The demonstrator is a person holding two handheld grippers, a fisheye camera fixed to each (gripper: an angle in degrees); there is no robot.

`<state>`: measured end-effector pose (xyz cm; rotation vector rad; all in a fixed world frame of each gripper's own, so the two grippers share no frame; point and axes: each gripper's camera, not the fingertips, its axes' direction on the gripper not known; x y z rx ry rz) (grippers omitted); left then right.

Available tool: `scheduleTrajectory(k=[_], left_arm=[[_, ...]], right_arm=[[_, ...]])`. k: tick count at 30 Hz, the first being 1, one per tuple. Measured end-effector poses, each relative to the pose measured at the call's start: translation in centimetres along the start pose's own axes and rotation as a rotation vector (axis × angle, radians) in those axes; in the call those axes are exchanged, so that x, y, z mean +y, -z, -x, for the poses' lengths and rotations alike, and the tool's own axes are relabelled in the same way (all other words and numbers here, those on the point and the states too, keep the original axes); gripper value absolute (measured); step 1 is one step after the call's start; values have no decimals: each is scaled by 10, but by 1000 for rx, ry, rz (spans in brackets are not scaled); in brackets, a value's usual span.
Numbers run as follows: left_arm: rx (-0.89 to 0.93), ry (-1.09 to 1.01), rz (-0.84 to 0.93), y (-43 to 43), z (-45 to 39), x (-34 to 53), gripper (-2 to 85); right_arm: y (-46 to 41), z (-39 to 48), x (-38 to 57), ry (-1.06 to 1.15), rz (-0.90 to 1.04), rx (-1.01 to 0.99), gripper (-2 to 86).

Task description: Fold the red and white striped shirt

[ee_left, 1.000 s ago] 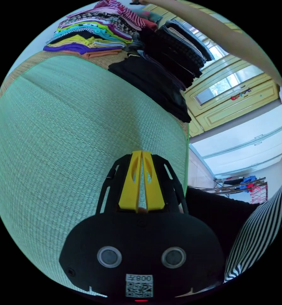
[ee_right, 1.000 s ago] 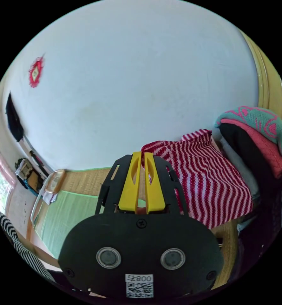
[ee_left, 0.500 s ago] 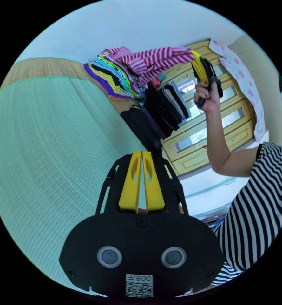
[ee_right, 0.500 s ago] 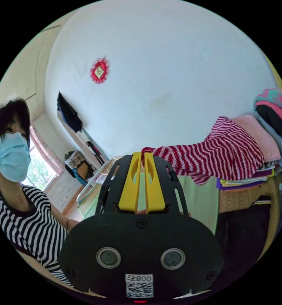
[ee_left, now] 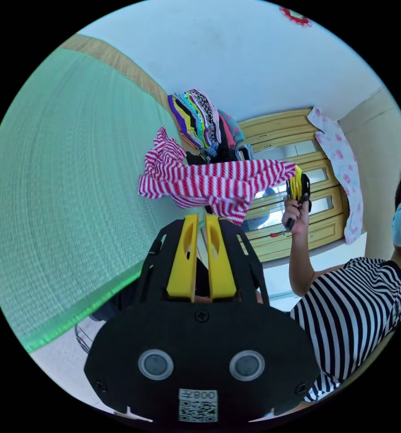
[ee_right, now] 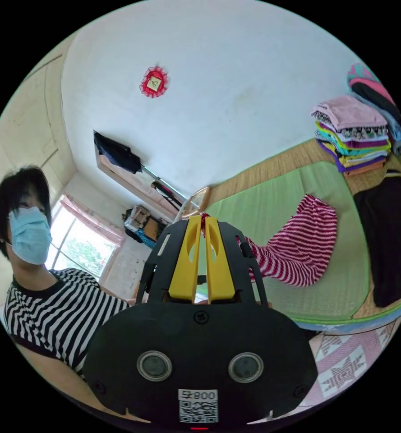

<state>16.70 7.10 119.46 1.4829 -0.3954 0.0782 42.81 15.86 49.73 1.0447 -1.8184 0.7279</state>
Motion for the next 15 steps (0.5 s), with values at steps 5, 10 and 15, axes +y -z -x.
scheduleTrajectory(k=[5, 10, 15], left_arm=[[10, 68, -32, 28, -16, 36, 43], [22, 117, -41, 38, -25, 44, 62], [69, 211, 28, 24, -24, 35, 77]], right_arm=[[23, 31, 11, 10, 13, -38, 8], [59, 64, 13, 53, 6, -23, 8], [86, 71, 12, 20, -17, -17, 8]])
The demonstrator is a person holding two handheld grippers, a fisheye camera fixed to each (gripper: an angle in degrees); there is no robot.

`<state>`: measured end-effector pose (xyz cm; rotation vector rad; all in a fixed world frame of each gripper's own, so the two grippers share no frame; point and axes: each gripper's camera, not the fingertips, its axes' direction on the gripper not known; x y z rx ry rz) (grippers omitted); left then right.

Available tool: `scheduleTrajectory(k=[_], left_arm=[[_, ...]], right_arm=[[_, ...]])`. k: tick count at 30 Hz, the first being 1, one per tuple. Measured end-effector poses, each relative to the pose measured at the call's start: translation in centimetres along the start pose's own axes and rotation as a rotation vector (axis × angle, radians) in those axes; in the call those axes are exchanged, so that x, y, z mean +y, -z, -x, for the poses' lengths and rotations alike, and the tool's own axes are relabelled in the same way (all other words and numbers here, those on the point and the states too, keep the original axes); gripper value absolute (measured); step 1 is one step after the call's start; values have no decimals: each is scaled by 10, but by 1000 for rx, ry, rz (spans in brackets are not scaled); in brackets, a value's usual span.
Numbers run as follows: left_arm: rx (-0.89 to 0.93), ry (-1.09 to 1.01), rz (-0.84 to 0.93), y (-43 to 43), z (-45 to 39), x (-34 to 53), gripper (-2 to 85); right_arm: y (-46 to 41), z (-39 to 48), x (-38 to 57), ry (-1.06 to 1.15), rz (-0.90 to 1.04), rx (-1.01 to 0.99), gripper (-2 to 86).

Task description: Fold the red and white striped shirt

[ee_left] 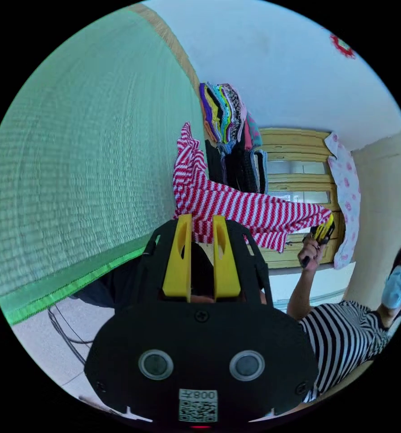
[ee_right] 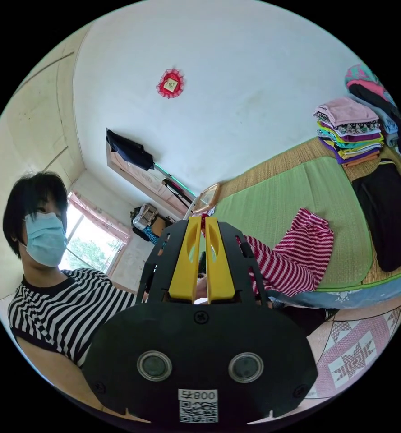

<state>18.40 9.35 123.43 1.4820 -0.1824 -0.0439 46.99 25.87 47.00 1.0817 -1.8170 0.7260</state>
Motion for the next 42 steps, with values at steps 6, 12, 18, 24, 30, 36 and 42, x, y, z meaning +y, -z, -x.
scheduleTrajectory(k=[6, 12, 18, 24, 30, 36, 42], left_arm=[[18, 89, 116, -23, -10, -10, 82], [-22, 116, 155, -34, -40, -15, 70], [-45, 128, 192, -41, -74, -1, 18], [69, 80, 82, -5, -126, 39, 8], [196, -29, -96, 64, -200, 91, 6], [258, -172, -253, 125, -288, 146, 5], [318, -344, -377, 167, -385, 197, 4]], right_arm=[[15, 9, -17, -11, 13, -8, 10], [30, 18, -39, -11, 21, -9, 10], [48, 26, -58, -23, 22, -1, 10], [77, 33, -72, -19, -9, -3, 11], [115, 43, -78, 0, -61, -11, 11], [156, 58, -81, 35, -108, -27, 11], [191, 85, -89, 100, -144, -54, 11]])
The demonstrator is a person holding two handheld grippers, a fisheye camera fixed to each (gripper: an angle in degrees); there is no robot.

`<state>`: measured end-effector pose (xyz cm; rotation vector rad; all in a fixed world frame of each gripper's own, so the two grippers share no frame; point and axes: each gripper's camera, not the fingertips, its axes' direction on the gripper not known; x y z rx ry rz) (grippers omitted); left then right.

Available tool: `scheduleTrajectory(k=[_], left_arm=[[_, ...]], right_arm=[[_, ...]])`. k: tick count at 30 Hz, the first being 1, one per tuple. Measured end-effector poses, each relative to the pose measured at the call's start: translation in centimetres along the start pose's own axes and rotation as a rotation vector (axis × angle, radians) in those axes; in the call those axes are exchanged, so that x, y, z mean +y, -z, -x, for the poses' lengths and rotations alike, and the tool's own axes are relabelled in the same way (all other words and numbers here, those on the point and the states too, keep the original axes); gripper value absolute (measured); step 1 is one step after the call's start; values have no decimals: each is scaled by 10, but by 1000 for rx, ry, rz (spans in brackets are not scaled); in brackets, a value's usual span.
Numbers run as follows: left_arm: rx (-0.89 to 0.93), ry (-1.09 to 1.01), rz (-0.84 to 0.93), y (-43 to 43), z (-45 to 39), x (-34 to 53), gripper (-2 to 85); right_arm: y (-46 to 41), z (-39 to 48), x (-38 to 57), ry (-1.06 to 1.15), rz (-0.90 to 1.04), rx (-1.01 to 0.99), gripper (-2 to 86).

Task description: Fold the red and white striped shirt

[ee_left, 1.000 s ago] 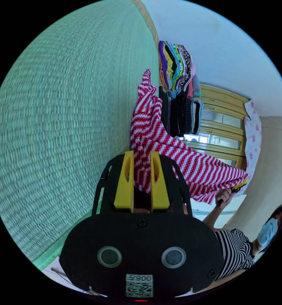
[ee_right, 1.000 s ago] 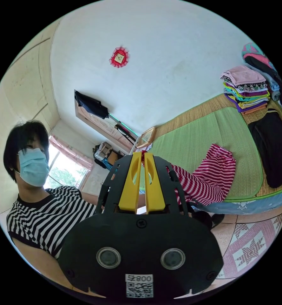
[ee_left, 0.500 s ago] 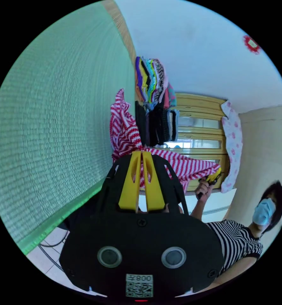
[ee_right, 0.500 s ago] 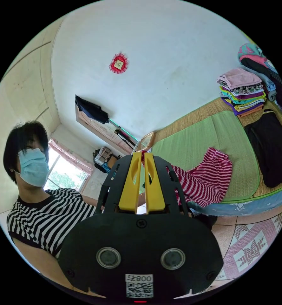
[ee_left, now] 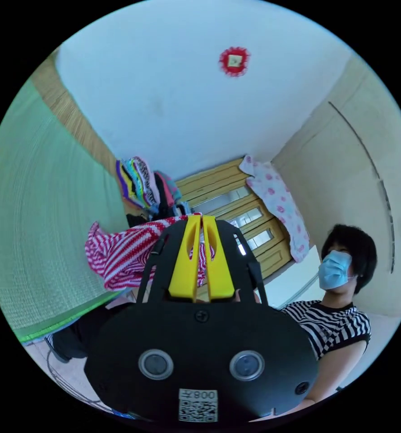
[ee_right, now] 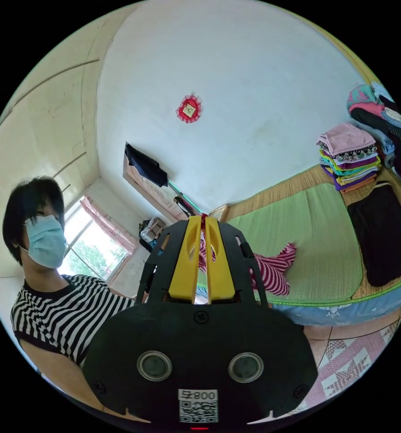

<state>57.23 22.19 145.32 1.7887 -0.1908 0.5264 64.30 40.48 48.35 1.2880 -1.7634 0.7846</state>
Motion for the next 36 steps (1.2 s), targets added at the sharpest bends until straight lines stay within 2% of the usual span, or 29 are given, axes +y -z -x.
scheduleTrajectory(k=[5, 14, 36], left_arm=[[34, -160, -60, 8, -98, 4, 4], [49, -305, -139, 22, -218, 26, 4], [119, -577, -211, 3, -395, 40, 4]], right_arm=[[21, 28, -14, 67, -24, -29, 11], [51, 73, -28, 157, -62, -72, 11], [89, 175, 5, 378, -87, -172, 10]])
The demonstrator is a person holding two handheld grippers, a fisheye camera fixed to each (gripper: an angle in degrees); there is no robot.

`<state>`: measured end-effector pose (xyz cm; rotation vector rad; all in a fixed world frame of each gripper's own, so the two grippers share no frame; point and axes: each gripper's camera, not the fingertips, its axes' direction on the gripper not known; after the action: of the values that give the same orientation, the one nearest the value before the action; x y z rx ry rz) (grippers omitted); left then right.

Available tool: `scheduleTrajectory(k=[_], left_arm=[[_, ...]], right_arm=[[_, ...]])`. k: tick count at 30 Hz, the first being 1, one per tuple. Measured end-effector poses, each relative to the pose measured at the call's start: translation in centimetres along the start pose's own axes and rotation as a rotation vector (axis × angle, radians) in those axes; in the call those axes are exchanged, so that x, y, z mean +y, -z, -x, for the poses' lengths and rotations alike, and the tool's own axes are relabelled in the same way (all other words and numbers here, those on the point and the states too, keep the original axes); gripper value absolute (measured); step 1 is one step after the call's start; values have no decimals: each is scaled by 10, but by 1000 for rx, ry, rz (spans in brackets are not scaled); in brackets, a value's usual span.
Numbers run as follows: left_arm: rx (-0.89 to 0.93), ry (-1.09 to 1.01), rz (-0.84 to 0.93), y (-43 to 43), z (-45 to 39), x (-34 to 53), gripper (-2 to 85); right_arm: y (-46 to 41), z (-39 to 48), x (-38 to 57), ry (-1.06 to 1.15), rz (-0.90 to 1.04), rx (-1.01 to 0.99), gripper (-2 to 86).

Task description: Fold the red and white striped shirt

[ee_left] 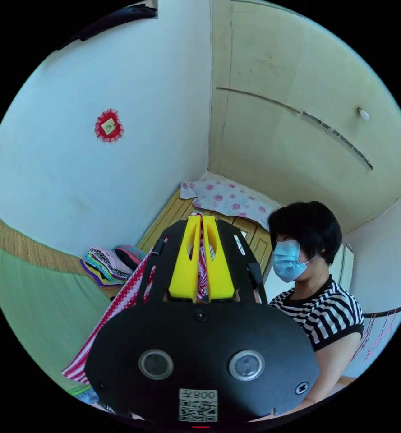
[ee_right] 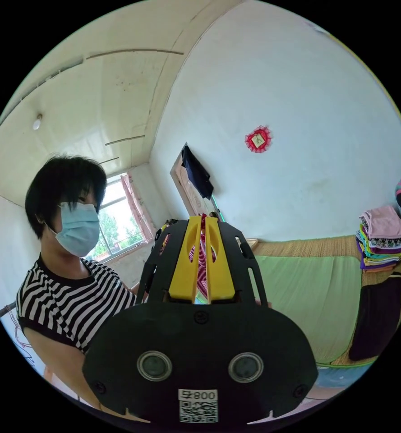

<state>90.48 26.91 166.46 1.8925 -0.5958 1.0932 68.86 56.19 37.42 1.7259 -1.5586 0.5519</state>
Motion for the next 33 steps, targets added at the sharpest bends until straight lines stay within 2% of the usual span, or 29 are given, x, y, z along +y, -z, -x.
scheduleTrajectory(k=[9, 16, 19, 25, 29, 31, 33], left_arm=[[-58, -148, 15, -38, -8, -54, 4], [-204, -124, 35, -89, 83, -109, 5], [-291, -53, 81, -115, 161, -131, 6], [-531, 189, 208, -162, 367, -135, 19], [-704, 398, 398, -180, 515, -98, 45], [-793, 496, 434, -175, 563, -75, 51], [-797, 558, 435, -165, 596, -55, 53]], right_arm=[[-23, 13, 3, 81, -10, 12, 9], [-83, -50, -1, 66, 51, 141, 8], [-133, -117, -6, 18, 123, 214, 8], [-267, -320, 18, -185, 339, 308, 6], [-343, -474, 87, -404, 462, 406, 3], [-362, -528, 130, -505, 511, 455, 2], [-381, -573, 191, -573, 594, 515, 2]])
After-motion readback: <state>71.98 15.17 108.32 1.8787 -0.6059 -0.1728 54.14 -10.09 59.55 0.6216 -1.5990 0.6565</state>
